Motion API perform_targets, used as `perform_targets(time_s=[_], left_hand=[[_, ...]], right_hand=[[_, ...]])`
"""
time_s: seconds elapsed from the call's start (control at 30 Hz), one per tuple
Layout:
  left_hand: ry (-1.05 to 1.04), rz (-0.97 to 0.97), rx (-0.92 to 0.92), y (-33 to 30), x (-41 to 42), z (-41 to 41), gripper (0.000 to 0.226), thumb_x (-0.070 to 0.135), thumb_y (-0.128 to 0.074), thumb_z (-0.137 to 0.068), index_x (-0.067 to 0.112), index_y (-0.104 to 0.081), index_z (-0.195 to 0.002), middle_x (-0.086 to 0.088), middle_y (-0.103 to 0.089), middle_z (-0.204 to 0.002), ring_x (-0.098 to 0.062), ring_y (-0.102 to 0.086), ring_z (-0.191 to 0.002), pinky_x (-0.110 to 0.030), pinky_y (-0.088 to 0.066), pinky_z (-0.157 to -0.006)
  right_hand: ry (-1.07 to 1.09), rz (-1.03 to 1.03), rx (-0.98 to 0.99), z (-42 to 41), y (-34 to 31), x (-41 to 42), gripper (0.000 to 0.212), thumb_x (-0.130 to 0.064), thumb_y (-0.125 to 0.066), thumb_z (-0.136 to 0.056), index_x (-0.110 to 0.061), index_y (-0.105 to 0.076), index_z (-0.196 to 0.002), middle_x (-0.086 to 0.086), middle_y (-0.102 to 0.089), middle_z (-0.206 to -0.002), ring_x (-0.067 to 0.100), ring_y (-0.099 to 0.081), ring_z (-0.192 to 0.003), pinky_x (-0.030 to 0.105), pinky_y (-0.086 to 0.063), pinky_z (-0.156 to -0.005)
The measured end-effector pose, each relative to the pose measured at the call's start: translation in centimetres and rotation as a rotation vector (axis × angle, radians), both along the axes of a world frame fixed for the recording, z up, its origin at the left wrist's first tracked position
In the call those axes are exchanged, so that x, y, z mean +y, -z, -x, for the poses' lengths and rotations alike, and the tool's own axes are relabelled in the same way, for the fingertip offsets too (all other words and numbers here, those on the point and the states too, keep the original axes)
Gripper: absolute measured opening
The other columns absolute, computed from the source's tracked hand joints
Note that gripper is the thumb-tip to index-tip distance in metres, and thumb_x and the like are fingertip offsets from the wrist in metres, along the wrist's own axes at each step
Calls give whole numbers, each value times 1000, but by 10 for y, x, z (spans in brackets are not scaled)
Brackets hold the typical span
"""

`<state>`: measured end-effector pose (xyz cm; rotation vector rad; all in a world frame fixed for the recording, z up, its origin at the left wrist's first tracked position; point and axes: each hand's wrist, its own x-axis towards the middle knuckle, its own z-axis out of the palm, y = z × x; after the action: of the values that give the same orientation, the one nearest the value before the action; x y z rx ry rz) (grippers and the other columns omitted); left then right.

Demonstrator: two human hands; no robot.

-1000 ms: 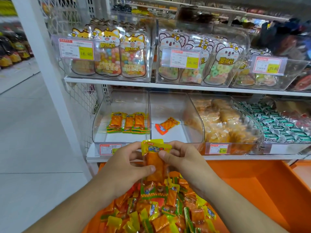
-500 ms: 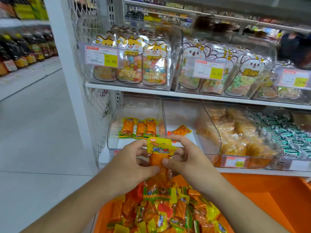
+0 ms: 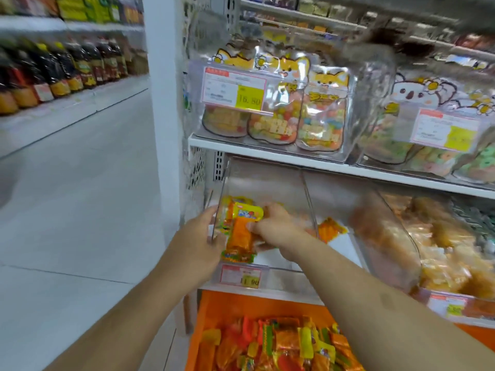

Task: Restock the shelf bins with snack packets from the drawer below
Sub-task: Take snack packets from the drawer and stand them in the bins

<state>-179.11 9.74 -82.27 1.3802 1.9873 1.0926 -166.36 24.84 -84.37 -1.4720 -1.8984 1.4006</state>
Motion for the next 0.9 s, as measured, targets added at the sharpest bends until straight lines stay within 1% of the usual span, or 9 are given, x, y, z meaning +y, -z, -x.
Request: perform_targets(time_s=[0.07, 0.17, 0.23, 0.3, 0.47, 0.57, 0.7, 0.83, 0.9], left_hand=[[-6, 16, -48, 3, 3, 2, 45, 21, -53, -106, 54, -39, -134, 28, -57, -111, 14, -62, -69, -7, -44, -52], [-14, 38, -75, 5, 7, 4, 43, 17, -51, -107, 55, -37, -121, 33, -52, -95, 18, -61, -66, -7, -40, -44], [-12, 38, -64, 7, 8, 5, 44, 18, -52, -107, 55, -41, -127, 32, -54, -95, 5, -65, -68, -7, -39, -46], [-25, 56, -69, 7, 9, 5, 47, 22, -51, -107, 52, -42, -142, 27, -57, -103, -3, -62, -67, -9, -37, -47], [-17, 55, -38, 11, 9, 4, 51, 24, -50, -107, 48, -39, -151, 23, -55, -119, -5, -62, -79, -17, -42, -58], [-15, 58, -34, 12, 9, 4, 50, 25, -49, -108, 50, -38, -150, 24, -54, -118, -1, -63, -86, -12, -41, -60], [-16, 47, -32, 14, 11, 4, 47, 28, -48, -109, 52, -38, -148, 22, -59, -124, -2, -63, -95, -12, -44, -62], [-20, 45, -31, 15, 11, 4, 50, 26, -48, -109, 49, -37, -151, 29, -50, -112, 3, -61, -87, -5, -39, -56], [-21, 40, -24, 14, 10, 3, 51, 25, -48, -108, 48, -36, -152, 29, -48, -109, 1, -62, -86, -8, -40, -57]], right_hand=[[-76, 121, -41, 6, 10, -2, 34, -4, -65, -98, -18, -54, -126, 10, -74, -95, 21, -72, -70, 39, -63, -55], [-113, 129, -124, 9, 23, 2, 28, -8, -62, -101, -13, -55, -127, 14, -75, -110, 22, -74, -80, 36, -65, -60], [-93, 98, -157, 12, 29, 4, 28, -9, -64, -100, -16, -55, -126, 13, -75, -111, 22, -75, -79, 35, -64, -57], [-82, 72, -168, 15, 33, 6, 32, -8, -64, -100, -19, -52, -127, 10, -74, -109, 22, -76, -79, 36, -64, -55], [-97, 4, -196, 14, 27, 8, 38, -12, -63, -101, -30, -45, -131, 6, -70, -108, 25, -77, -83, 41, -65, -59], [-121, 53, -164, 11, 26, 7, 31, -15, -62, -103, -26, -46, -127, 9, -73, -106, 24, -77, -81, 41, -65, -61], [-120, 132, -53, 10, 22, 4, 20, -15, -62, -104, -24, -53, -119, 8, -74, -110, 29, -77, -95, 50, -66, -75], [-139, 9, -199, 12, 30, 6, 21, -18, -65, -102, -25, -50, -116, 5, -71, -108, 24, -74, -89, 43, -66, -66], [-147, -91, -271, 15, 35, 8, 22, -21, -68, -99, -26, -51, -112, 3, -70, -109, 27, -72, -97, 50, -65, -74]])
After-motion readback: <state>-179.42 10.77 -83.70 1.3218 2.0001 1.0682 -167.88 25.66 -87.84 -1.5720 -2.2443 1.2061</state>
